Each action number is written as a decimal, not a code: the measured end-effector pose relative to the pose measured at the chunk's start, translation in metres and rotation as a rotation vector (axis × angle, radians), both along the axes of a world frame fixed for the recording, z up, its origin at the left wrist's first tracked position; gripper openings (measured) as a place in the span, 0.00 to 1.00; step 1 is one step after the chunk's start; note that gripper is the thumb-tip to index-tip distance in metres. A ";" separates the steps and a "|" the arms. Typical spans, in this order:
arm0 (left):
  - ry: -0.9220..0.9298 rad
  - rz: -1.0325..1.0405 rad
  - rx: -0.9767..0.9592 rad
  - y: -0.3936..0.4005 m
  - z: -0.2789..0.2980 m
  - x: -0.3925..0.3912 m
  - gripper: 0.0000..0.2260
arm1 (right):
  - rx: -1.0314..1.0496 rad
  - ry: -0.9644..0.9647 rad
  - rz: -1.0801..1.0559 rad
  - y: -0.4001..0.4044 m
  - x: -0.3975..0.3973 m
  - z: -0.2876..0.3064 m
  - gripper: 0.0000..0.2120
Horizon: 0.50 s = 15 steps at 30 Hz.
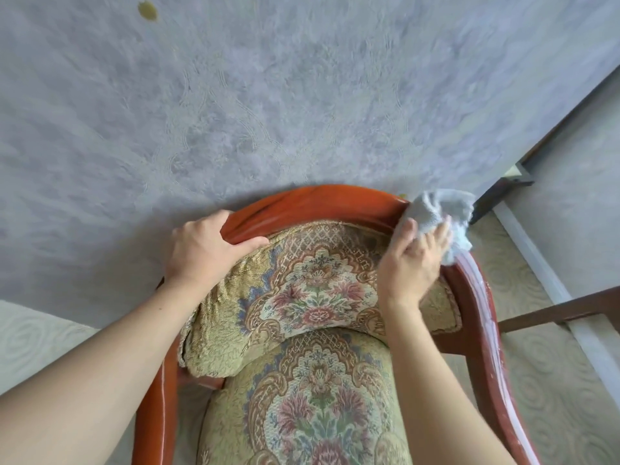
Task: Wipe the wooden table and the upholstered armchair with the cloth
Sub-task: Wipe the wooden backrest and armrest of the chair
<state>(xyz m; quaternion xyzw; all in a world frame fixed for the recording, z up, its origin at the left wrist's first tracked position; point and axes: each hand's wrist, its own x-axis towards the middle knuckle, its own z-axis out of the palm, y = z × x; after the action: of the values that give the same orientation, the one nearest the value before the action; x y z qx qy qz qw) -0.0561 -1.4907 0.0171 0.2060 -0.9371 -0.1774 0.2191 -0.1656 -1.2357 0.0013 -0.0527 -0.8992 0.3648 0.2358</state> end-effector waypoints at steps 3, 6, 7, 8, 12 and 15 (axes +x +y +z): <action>-0.002 0.016 -0.005 0.002 0.003 0.000 0.31 | 0.086 0.126 0.296 -0.056 0.016 0.006 0.24; -0.014 0.038 -0.007 0.006 0.007 0.001 0.30 | 0.198 0.259 0.640 -0.084 0.025 0.011 0.22; -0.020 0.040 -0.001 0.006 0.009 0.001 0.30 | 0.247 0.294 0.700 -0.082 0.023 0.013 0.23; -0.026 0.038 0.008 0.007 0.010 0.002 0.30 | 0.303 0.324 0.735 -0.073 0.018 0.014 0.23; -0.061 0.019 0.064 0.006 0.014 0.002 0.33 | 0.441 0.363 0.610 -0.010 -0.005 0.009 0.22; -0.076 0.016 0.075 0.005 0.013 0.003 0.34 | 0.361 0.172 0.298 0.035 -0.011 -0.002 0.25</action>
<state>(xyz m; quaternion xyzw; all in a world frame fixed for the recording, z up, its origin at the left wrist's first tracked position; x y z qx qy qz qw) -0.0533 -1.4853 0.0302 0.2282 -0.9356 -0.2028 0.1771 -0.1771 -1.2007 -0.0008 0.1544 -0.9243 0.2323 0.2606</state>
